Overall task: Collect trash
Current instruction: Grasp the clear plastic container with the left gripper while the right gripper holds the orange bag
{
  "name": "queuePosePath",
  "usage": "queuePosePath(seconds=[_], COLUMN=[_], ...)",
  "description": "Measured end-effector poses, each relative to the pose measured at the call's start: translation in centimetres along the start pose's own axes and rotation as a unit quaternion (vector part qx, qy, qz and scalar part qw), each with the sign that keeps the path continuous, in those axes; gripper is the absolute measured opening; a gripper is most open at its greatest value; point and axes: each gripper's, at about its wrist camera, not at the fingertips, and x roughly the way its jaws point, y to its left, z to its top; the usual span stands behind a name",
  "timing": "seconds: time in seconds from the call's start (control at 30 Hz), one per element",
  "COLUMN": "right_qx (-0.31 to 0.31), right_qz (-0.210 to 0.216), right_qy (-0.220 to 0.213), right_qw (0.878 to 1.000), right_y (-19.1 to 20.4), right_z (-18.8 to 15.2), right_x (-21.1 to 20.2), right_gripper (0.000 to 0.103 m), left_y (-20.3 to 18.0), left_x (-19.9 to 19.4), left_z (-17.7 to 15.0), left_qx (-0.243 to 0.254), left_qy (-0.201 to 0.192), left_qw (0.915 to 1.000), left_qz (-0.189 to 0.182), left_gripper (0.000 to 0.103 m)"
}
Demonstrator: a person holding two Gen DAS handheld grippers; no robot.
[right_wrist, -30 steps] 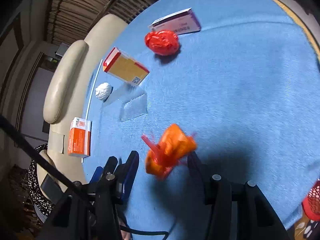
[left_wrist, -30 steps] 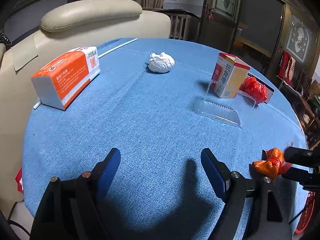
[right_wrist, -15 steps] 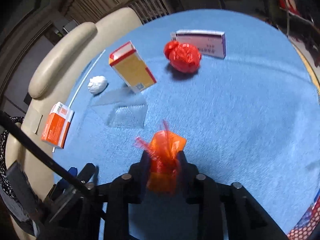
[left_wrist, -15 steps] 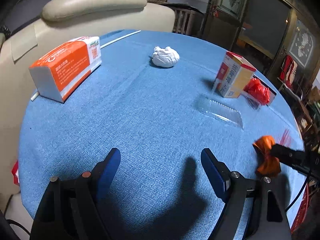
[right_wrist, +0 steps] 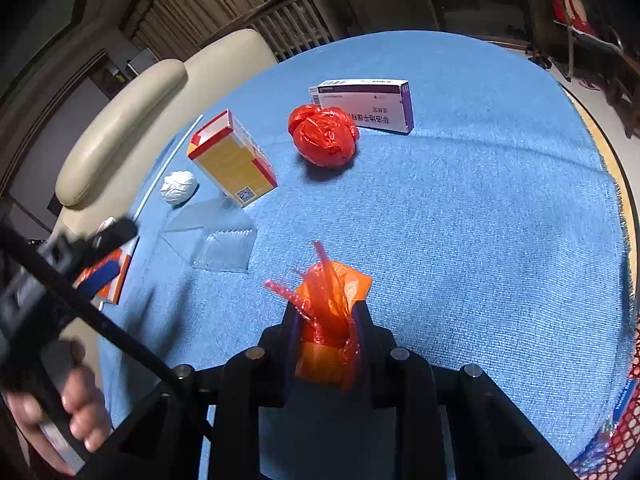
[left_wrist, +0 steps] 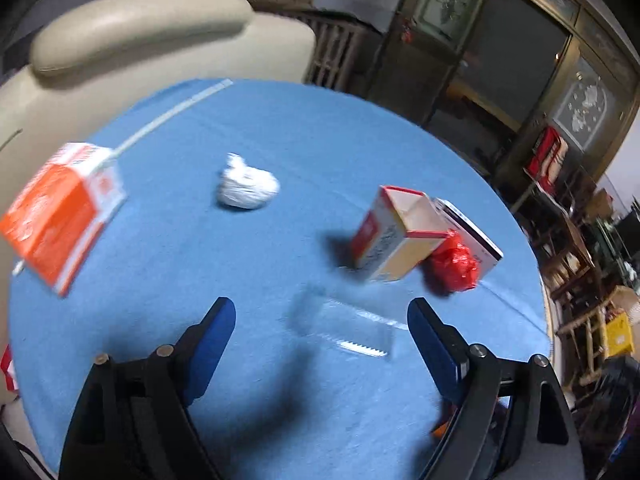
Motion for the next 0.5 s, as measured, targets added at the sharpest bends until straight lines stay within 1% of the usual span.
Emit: queuePosePath(seconds=[0.1, 0.2, 0.3, 0.4, 0.5], right_qx=[0.004, -0.001, -0.003, -0.003, -0.004], right_qz=[0.01, 0.012, 0.017, 0.023, 0.028], right_qy=[0.002, 0.0, 0.0, 0.001, 0.0], right_qw=[1.0, 1.0, 1.0, 1.0, 1.0], right_y=[-0.4, -0.4, -0.5, -0.7, -0.9], right_z=[0.0, -0.1, -0.2, -0.2, -0.3], right_x=[0.0, -0.1, -0.1, 0.0, -0.1], right_gripper=[0.027, 0.028, 0.028, 0.028, 0.028], left_y=[-0.9, -1.1, -1.4, -1.7, -2.4], left_x=[1.8, 3.6, 5.3, 5.9, 6.0], left_z=[0.8, 1.2, 1.4, 1.2, 0.8], left_qx=[-0.002, -0.007, -0.028, -0.032, -0.02], left_qy=[0.032, 0.058, 0.087, 0.089, 0.082], left_qw=[0.9994, 0.9982, 0.9957, 0.9953, 0.9963], left_qz=[-0.014, -0.013, -0.014, -0.02, -0.016], left_gripper=[0.088, 0.088, 0.088, 0.088, 0.088])
